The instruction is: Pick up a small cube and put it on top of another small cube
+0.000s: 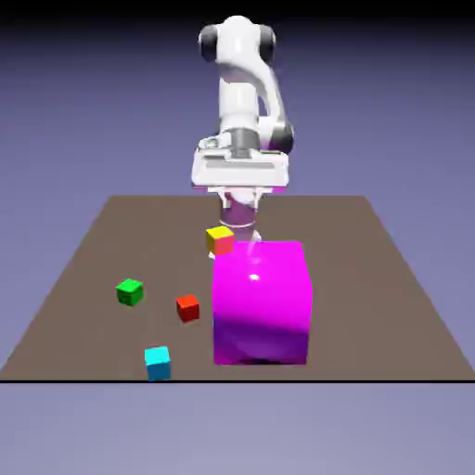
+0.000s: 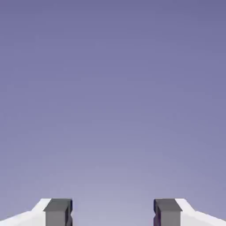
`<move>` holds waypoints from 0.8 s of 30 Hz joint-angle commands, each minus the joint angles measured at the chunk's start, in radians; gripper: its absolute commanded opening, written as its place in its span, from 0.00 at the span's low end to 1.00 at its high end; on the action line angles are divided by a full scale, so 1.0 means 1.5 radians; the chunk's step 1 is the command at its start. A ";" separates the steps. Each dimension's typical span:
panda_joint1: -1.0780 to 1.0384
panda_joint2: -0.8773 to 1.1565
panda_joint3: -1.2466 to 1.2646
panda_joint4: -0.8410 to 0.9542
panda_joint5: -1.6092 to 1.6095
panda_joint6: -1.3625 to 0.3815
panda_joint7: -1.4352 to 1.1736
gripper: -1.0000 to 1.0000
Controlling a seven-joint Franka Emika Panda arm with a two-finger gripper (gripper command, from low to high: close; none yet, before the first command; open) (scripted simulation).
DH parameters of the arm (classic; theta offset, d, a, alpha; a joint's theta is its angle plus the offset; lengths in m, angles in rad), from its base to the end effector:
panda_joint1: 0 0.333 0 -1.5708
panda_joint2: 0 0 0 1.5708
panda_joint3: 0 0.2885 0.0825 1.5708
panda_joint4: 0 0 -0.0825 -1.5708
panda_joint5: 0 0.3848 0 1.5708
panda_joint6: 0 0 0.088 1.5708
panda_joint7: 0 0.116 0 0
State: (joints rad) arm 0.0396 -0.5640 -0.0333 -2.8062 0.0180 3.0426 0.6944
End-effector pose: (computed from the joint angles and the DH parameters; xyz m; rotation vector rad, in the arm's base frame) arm 0.4127 0.0017 0.4283 -2.4872 0.9187 -1.0395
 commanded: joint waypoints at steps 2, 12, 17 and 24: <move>0.041 0.017 -0.039 0.010 0.009 0.009 -0.052 0.50; 0.233 0.075 -0.234 0.038 0.079 0.055 -0.341 0.50; 0.330 0.104 -0.331 0.053 0.115 0.078 -0.486 0.50; 0.464 0.145 -0.467 0.072 0.164 0.110 -0.689 0.50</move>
State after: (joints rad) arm 0.7359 -0.3460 -0.7342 -2.6975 0.2640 3.2071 -0.3396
